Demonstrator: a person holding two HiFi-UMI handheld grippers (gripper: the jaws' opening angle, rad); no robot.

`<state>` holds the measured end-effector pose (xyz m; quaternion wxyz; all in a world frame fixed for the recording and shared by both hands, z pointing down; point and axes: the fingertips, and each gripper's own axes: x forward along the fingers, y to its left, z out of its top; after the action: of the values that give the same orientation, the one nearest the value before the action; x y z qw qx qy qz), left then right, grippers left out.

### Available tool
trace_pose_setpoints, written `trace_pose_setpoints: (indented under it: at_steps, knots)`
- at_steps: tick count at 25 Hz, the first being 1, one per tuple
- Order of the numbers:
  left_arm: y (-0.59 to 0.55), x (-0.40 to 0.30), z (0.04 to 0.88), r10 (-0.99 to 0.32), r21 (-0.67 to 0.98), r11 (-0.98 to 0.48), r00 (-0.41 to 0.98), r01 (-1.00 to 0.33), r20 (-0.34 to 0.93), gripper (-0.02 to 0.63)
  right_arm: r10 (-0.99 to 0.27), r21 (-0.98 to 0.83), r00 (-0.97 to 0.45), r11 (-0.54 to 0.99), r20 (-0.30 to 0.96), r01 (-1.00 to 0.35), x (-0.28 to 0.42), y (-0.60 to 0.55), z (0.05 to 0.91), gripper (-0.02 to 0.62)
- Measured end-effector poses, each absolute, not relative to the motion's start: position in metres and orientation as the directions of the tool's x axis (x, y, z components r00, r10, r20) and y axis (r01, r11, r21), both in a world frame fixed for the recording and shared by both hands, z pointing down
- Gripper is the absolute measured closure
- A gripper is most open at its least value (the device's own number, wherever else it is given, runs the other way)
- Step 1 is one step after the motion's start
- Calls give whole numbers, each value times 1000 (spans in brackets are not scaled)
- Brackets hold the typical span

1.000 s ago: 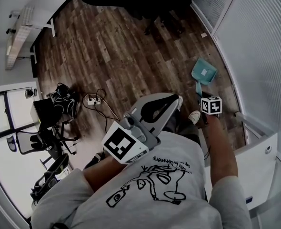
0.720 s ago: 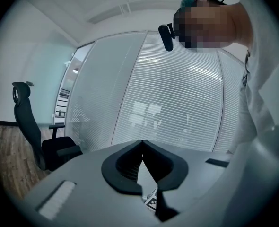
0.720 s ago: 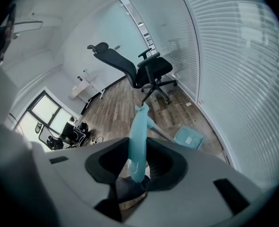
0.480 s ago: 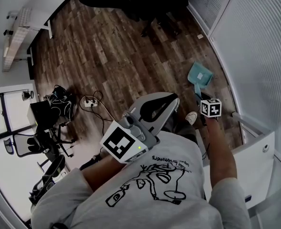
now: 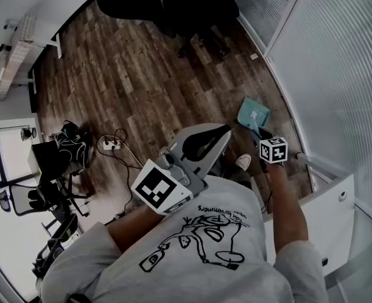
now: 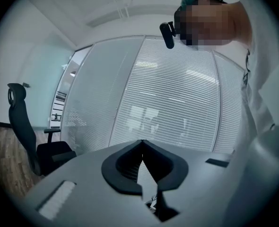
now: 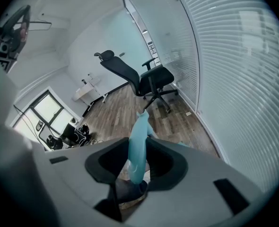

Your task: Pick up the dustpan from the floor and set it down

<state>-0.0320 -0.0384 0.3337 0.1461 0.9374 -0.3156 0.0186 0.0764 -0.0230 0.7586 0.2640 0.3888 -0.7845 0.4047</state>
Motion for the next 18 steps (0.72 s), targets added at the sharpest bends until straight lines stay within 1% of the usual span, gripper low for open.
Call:
trace_pose_setpoints:
  at_steps: [9, 18]
  knots:
    - [-47, -23, 323, -582, 257, -771, 808, -583, 90, 604, -427, -435, -575, 385, 698, -814, 82, -26, 717, 488]
    - [-59, -12, 317, -580, 253, -778, 812, -576, 63, 604, -484, -426, -575, 390, 659, -816, 96, -34, 659, 488]
